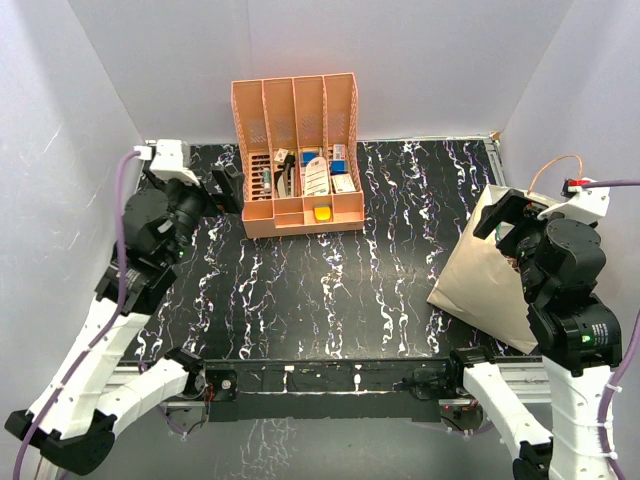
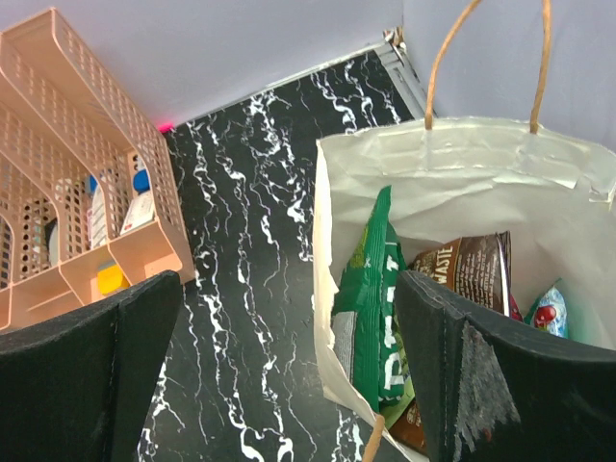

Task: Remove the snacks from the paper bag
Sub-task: Adjust the paper bag at the center of the board.

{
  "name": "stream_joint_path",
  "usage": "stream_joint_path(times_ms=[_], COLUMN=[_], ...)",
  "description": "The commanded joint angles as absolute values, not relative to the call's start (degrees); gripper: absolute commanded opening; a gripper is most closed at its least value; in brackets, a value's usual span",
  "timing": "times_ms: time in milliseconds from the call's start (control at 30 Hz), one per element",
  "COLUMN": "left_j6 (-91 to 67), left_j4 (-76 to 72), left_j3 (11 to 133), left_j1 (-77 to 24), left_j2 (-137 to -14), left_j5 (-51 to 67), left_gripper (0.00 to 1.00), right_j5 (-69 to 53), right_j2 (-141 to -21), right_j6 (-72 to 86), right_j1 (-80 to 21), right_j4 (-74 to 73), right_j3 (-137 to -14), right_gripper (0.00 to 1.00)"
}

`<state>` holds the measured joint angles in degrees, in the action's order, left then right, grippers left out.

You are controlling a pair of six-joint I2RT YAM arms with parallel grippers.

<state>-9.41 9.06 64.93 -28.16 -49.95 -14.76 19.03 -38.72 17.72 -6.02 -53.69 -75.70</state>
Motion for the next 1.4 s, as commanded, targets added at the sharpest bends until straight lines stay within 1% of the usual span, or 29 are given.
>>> stream_joint_path(times_ms=[0, 167, 333, 600, 833, 1000, 1167, 1367], left_j6=[-8.48, -7.80, -7.54, -5.83, -4.41, -3.66, -2.82, -2.19], left_j4=[-1.26, -5.55, -8.95, -12.77, -14.53, -15.24, -15.46, -15.82], left_j3=[59.75, 55.27, 52.95, 51.09, 50.17, 49.58, 49.41, 49.14], left_j1=[-29.44, -30.82, -32.51, -35.31, -37.22, -38.42, -39.19, -40.05], left_j2=[-49.06, -48.30, -47.31, -45.71, -44.65, -44.20, -43.30, -42.74], left_j5=[-15.35, -16.30, -17.12, -17.37, -19.25, -20.61, -22.10, -23.38], left_gripper=[0.98, 0.98, 0.98, 0.98, 0.99, 0.98, 0.98, 0.98], right_j5=[13.20, 10.22, 10.45, 16.87, 20.48, 27.36, 38.11, 45.91], right_j2=[-38.31, -39.02, -44.63, -57.40, -62.40, -63.01, -63.79, -68.04], right_j6=[17.99, 20.93, 21.29, 24.42, 27.03, 29.57, 32.28, 26.98], right_j1=[-3.73, -2.42, -1.89, -1.68, -1.67, -1.63, -1.60, -0.99], right_j4=[-52.72, -49.99, -48.66, -51.00, -47.58, -42.13, -39.23, -36.40], right_j3=[-73.94, -71.70, -74.67, -82.81, -84.17, -82.28, -81.92, -84.10], right_gripper=[0.98, 0.98, 0.98, 0.98, 0.98, 0.98, 0.98, 0.98])
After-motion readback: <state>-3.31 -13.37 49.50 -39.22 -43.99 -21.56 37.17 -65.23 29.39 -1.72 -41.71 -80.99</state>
